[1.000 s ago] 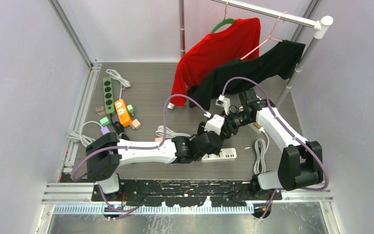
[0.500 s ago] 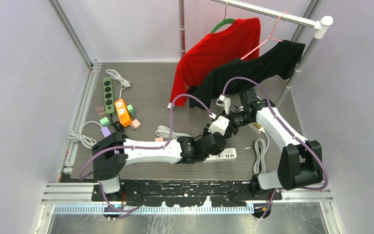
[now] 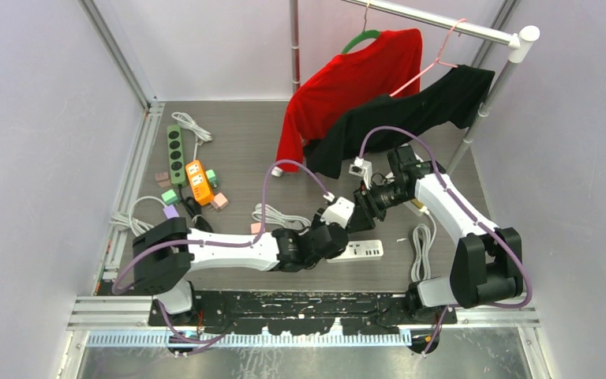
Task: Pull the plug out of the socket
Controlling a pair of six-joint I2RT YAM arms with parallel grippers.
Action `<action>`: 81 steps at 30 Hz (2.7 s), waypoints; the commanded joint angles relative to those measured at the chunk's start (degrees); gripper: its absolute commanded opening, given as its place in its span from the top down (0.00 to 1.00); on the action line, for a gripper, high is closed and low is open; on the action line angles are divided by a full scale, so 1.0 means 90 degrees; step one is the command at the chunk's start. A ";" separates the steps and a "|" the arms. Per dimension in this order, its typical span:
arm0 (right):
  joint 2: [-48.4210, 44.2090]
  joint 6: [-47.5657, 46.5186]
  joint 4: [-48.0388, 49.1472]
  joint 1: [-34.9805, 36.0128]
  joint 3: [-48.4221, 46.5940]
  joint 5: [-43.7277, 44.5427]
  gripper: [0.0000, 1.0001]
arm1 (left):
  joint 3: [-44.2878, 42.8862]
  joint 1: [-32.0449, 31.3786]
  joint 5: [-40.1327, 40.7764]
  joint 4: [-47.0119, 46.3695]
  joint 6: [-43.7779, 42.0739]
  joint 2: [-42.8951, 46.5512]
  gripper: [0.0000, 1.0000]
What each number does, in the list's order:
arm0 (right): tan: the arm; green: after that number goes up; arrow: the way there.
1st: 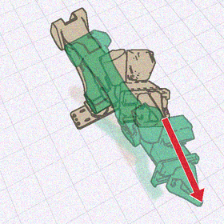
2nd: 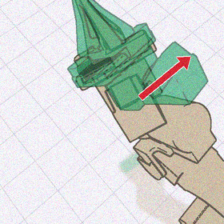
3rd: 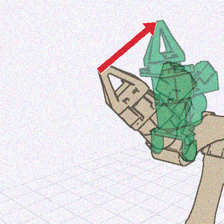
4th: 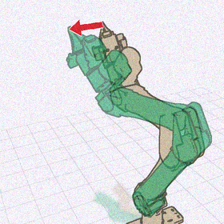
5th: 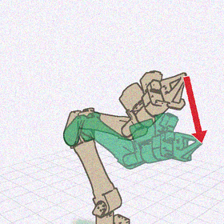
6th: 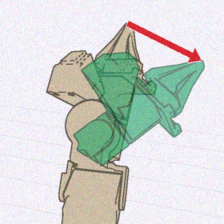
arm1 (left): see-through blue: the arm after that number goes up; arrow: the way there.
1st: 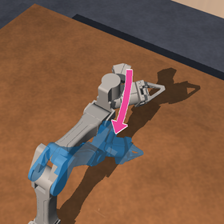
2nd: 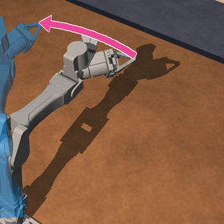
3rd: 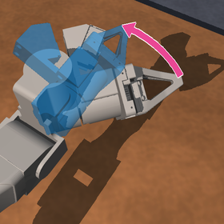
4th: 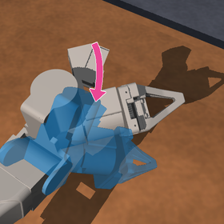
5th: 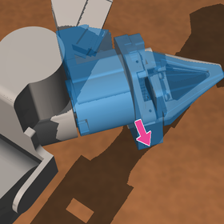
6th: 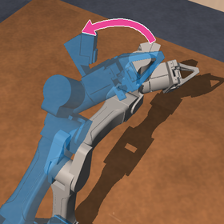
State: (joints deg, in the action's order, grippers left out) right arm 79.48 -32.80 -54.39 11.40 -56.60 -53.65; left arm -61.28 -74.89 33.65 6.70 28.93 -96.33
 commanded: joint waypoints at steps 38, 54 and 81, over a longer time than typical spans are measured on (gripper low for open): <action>-0.0169 -0.0459 -0.0080 0.0022 -0.0051 0.0062 0.35 | 0.2531 0.4863 0.0079 0.3038 0.3130 0.3152 1.00; -0.0174 -0.0478 -0.0060 0.0016 -0.0032 0.0153 0.35 | 0.1555 0.5240 -0.0233 0.4545 0.3605 0.2303 0.00; -0.0837 -0.0620 -0.0084 0.0013 -0.0097 0.0311 0.27 | 0.3495 0.4338 -0.6264 -0.1811 0.2446 0.4959 0.00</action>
State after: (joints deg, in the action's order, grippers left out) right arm 74.63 -37.45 -55.48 11.40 -56.58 -50.30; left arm -28.60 -31.07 -16.73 0.97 50.78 -50.09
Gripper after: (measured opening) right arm 0.695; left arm 0.994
